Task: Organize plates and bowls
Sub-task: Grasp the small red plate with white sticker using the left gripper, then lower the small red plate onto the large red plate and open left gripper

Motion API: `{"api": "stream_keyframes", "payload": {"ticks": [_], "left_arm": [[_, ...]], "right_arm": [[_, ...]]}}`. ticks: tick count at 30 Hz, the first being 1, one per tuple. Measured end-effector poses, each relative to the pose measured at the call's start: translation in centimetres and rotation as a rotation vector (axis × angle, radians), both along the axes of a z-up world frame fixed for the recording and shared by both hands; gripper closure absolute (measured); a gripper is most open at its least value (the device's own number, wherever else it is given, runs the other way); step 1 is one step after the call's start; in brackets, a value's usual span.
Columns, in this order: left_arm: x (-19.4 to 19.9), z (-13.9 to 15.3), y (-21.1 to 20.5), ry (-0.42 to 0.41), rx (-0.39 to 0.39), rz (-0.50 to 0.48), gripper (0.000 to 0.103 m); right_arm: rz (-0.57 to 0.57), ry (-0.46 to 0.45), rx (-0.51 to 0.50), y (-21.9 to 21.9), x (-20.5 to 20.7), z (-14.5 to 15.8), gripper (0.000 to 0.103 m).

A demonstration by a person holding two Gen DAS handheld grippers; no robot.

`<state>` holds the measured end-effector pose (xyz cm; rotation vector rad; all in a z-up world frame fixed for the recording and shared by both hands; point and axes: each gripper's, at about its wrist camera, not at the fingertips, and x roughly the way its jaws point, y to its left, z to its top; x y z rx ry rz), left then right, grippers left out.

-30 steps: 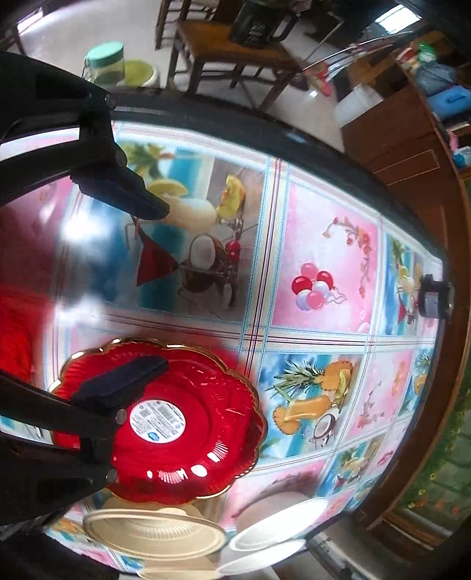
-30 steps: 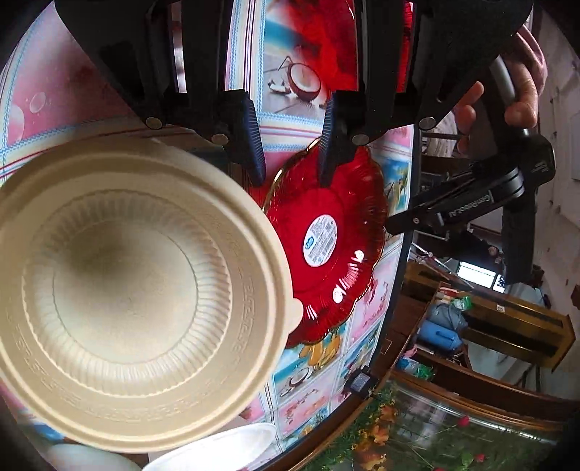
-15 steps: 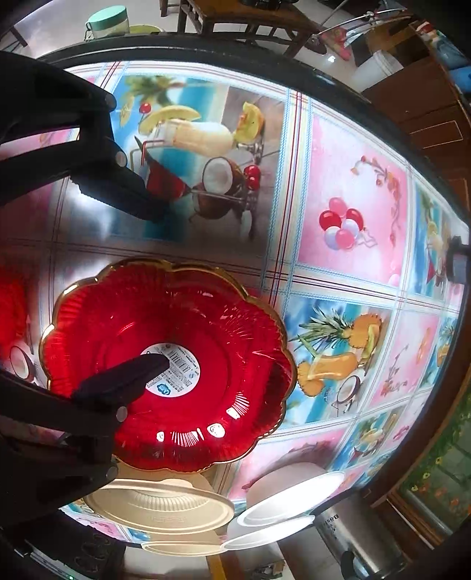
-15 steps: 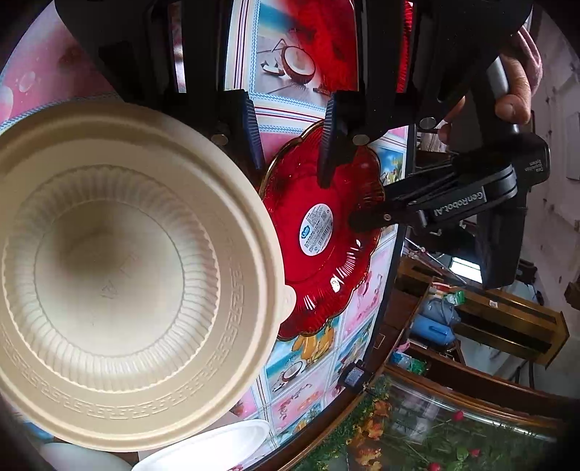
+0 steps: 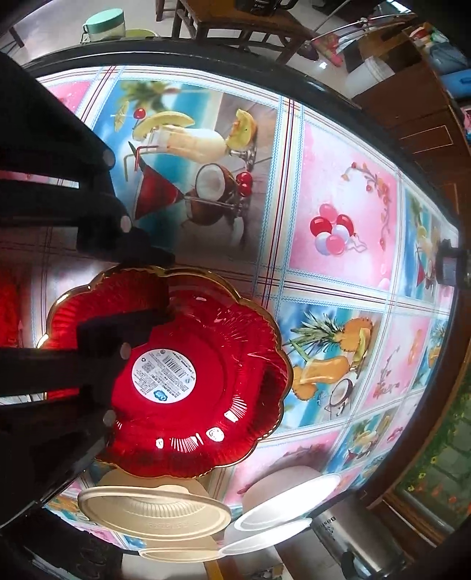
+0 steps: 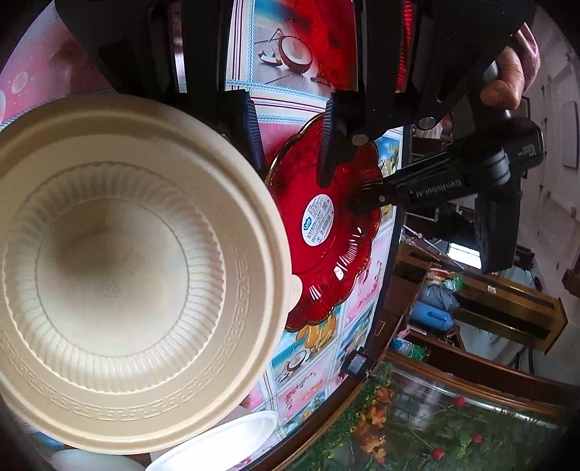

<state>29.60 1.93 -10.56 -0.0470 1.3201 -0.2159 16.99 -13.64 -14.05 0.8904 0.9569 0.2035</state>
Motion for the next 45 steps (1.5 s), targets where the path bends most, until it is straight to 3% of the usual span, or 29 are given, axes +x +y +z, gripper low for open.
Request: {"api": "stream_keyframes", "payload": {"ticks": [5,18,26,37,45], "left_arm": [[-0.2,0.0,-0.1,-0.008,0.018,-0.009,0.082],[-1.3,1.5,1.5,-0.03,0.032,-0.001,0.086],[-3.1,4.9,3.0,-0.097,0.023,0.015,0.086],[-10.4,9.0,5.5,-0.183,0.044,0.023,0.086],[-17.7,8.2,7.9,-0.165,0.089,0.018,0.085]], "right_arm": [[-0.011,0.0,-0.013,-0.3,-0.3,-0.2,0.085],[0.04,-0.018,-0.04,1.1,-0.3,0.4,0.086],[0.057,-0.097,-0.053,2.4,-1.4,3.8,0.086],[0.128,-0.152,-0.066,4.8,-6.3,7.8,0.086],[0.243,-0.133,-0.101,7.7,-11.3,7.7,0.086]]}}
